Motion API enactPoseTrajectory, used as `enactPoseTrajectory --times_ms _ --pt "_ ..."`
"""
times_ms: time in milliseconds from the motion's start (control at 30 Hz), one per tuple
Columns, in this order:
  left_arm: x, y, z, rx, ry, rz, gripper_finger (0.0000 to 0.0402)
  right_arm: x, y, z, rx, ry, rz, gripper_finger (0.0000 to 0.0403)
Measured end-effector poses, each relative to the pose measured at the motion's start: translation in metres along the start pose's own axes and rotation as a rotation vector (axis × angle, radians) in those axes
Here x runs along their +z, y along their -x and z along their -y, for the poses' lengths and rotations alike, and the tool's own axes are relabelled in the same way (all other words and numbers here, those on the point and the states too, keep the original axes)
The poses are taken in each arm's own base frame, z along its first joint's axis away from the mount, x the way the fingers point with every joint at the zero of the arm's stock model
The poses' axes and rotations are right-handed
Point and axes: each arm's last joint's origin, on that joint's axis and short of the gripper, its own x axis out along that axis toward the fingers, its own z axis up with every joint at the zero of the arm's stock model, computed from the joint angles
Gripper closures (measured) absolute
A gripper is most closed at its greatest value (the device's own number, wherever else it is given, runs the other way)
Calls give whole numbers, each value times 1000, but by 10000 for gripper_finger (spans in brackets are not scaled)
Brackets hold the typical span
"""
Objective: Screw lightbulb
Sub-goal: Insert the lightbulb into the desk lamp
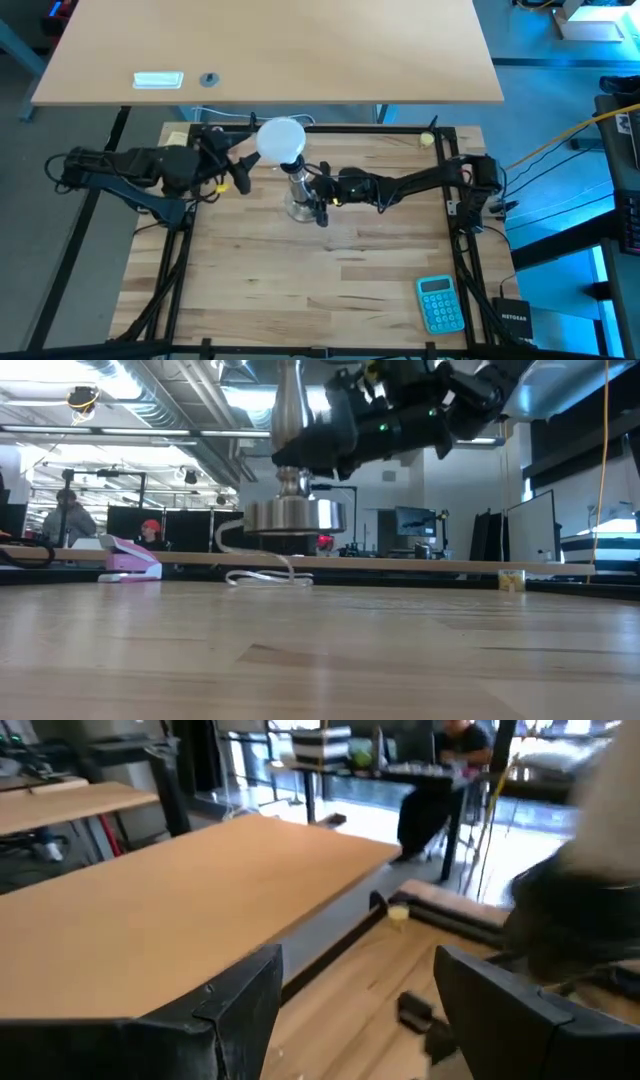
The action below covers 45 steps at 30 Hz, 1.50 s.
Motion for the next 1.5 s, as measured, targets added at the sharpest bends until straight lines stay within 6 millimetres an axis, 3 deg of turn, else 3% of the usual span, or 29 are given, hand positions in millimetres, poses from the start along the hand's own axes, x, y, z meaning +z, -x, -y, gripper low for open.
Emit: enactPoseTrajectory --times_ms 200,367,500,733,1167,1267,1433,1500 --pt "-3 6 40 72 -13 77 151 -10 -7 11 -97 -11 26 241" --pt "-8 -8 82 222 -118 133 151 -16 -11 12 -147 -1 26 241" --pt "-8 -22 98 256 -49 169 151 -18 -12 12 -154 15 32 241" --pt "-2 -37 102 258 80 229 151 -17 -12 12 -155 39 36 241" --pt "6 -58 94 243 106 294 154 -17 -12 12 -149 63 40 241" --pt "6 -59 93 248 83 291 180 -17 -12 12 -149 63 38 241" --pt "6 -59 94 224 29 294 272 -17 -12 12 -145 64 37 241" --pt "6 -60 95 208 2 293 273 -17 -12 12 -140 64 38 241"
